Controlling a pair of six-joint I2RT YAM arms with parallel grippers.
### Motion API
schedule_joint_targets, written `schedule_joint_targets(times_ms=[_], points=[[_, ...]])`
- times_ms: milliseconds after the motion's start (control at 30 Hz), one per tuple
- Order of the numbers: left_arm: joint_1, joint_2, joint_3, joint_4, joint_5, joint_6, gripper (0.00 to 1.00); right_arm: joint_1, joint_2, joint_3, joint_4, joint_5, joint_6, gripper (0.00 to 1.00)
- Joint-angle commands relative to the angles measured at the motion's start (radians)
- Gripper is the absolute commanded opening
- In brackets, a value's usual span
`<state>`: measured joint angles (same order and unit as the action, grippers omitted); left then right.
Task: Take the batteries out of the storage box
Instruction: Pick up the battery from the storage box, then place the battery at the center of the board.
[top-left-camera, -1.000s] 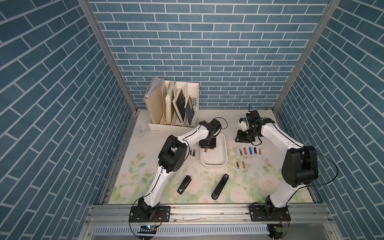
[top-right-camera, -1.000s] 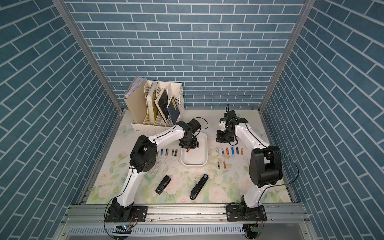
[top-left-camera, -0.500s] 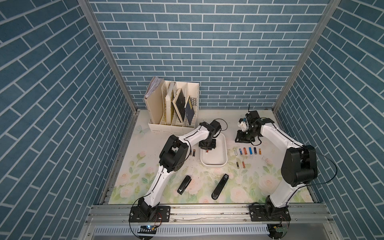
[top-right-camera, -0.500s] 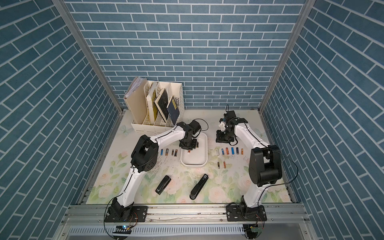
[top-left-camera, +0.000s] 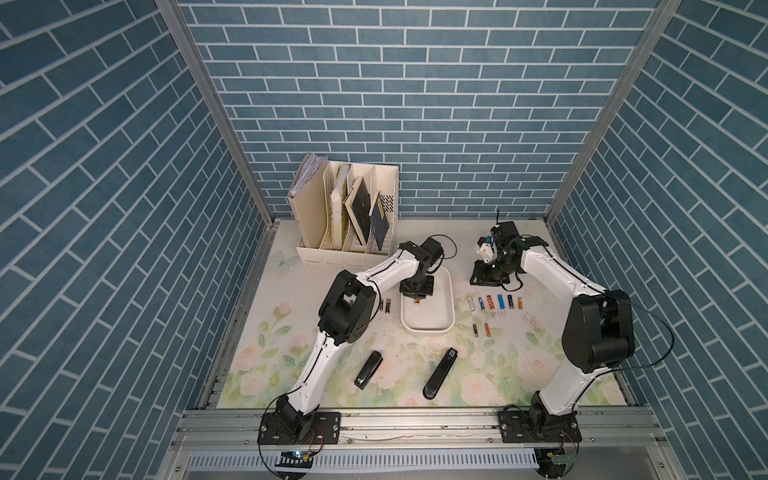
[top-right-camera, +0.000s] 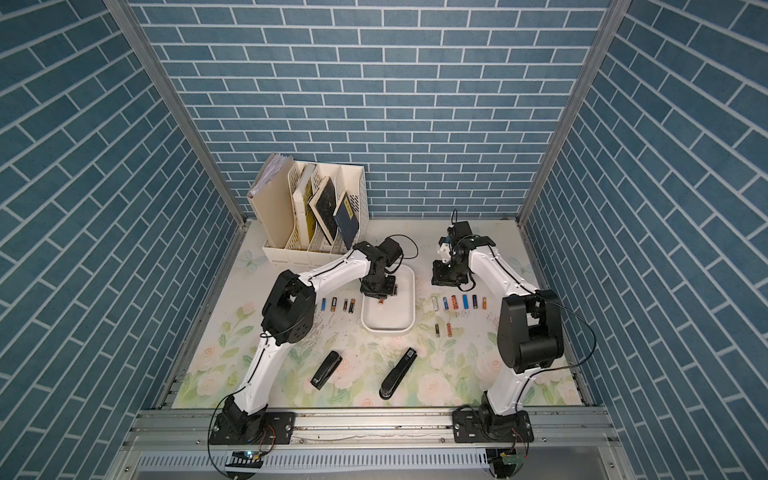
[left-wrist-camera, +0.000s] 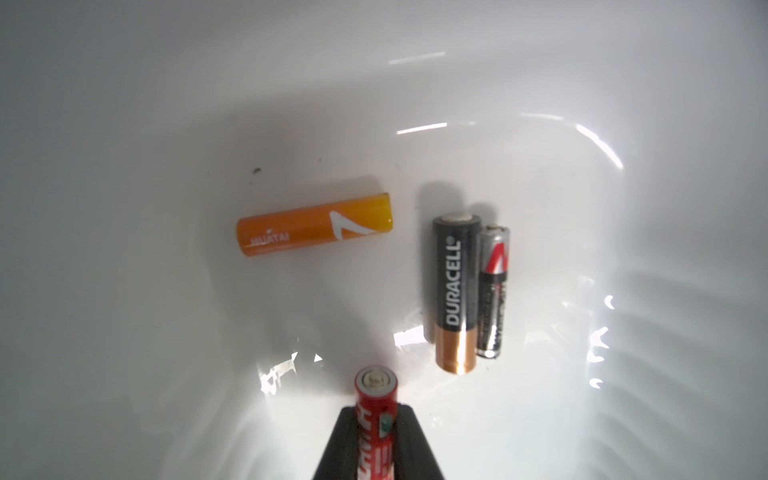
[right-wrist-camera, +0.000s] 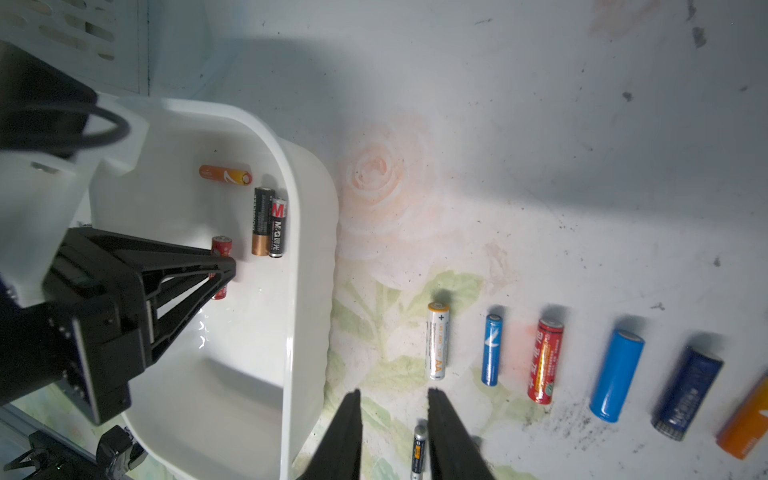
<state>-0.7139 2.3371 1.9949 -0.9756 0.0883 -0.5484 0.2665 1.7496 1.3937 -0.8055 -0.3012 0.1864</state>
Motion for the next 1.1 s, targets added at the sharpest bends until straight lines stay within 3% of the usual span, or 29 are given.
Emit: schedule_joint_targets(times_ms=[0,367,733,933,1067], points=[[-0.001,-0.089,0.028,-0.024,0.019,-0.020,0.16,0.004,0.008,0.010,0.007,-0.013,0.005,0.30],[0.046,-0.307,-0.050,-0.121,-0.066,-0.029,0.16,0.004,0.015,0.037,0.002,-0.018,-0.009,0.30],[0.116,-0.561,-0.503,0.019,-0.064,-0.065,0.17,0.004,0.010,0.018,0.003,-0.016,-0.013,0.30],[0.114,-0.605,-0.718,0.179,0.005,-0.109,0.17,0.004,0.017,0.023,-0.006,-0.012,-0.015,0.31],[0.104,-0.585,-0.766,0.243,0.032,-0.122,0.17,0.004,0.023,0.025,-0.012,-0.007,-0.019,0.30]])
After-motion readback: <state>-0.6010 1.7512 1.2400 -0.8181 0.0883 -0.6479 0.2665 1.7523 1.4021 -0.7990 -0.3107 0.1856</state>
